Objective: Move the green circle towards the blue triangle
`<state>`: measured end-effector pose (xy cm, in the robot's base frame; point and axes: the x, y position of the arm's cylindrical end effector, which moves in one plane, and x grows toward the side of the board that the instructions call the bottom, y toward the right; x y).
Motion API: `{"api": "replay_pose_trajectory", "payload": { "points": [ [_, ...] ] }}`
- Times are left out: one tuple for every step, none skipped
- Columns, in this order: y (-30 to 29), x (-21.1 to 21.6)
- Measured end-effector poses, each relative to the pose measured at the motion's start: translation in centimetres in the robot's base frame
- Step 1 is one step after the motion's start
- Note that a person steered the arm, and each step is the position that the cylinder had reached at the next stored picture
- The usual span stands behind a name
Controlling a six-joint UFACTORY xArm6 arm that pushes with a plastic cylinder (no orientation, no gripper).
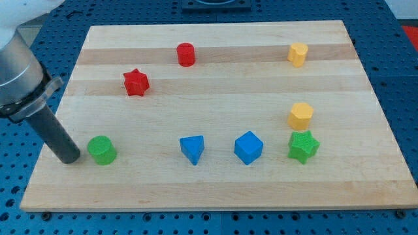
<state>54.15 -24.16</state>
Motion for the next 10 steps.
{"api": "replay_pose_trajectory", "payload": {
  "points": [
    [0.4, -0.5],
    [1.4, -0.5],
    [2.8, -0.5],
    [3.8, -0.5],
    [4.8, -0.5],
    [5.2, -0.5],
    [5.4, -0.5],
    [5.7, -0.5],
    [5.8, -0.5],
    [6.0, -0.5]
  ]
}}
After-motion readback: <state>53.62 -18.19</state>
